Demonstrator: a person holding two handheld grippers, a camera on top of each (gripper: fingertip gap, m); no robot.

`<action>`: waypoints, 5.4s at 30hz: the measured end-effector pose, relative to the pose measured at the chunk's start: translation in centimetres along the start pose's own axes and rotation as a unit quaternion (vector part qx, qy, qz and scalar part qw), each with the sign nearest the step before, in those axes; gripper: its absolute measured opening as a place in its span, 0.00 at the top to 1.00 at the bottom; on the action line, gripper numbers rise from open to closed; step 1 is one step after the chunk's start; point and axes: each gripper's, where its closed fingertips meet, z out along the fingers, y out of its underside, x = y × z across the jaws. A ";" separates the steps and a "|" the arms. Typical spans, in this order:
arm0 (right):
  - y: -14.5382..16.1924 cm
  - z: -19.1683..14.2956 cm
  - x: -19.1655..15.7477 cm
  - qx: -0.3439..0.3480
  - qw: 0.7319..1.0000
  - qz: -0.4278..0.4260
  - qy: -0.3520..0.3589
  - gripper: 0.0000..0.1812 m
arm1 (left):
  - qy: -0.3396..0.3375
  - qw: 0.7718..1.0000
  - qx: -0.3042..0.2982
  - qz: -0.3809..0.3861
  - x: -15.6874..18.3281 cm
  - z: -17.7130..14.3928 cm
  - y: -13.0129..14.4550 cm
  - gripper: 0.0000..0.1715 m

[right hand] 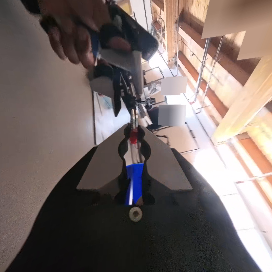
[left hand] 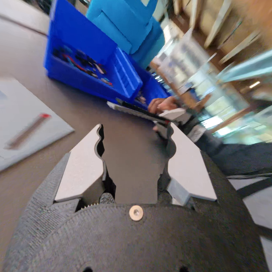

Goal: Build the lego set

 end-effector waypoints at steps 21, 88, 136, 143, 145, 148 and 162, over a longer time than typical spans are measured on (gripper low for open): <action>-0.7 1.4 -1.6 -0.050 0.956 -0.283 0.063 0.93 | 0.122 0.965 0.102 -0.207 1.7 2.3 -0.1 0.94; -9.7 -2.0 1.5 0.137 0.902 0.393 -0.114 0.95 | 0.283 0.877 0.112 0.371 12.8 -2.2 2.8 0.95; -4.4 -1.7 3.0 0.119 0.746 0.655 -0.001 0.94 | 0.188 0.971 0.120 0.090 9.3 0.9 -0.1 0.87; -4.1 -1.7 3.4 0.127 0.713 0.689 0.014 0.95 | 0.212 0.969 0.117 0.047 9.4 1.3 0.6 0.94; -4.0 -1.6 3.3 0.127 0.709 0.694 0.015 0.94 | 0.216 0.968 0.118 0.045 9.5 1.3 0.6 0.94; -4.0 -1.6 3.2 0.129 0.700 0.702 0.013 0.94 | 0.213 0.969 0.117 0.049 9.3 1.4 0.7 0.95; -4.3 -1.6 3.2 0.134 0.701 0.700 0.016 0.95 | 0.191 0.969 0.126 0.088 9.3 1.3 0.8 0.96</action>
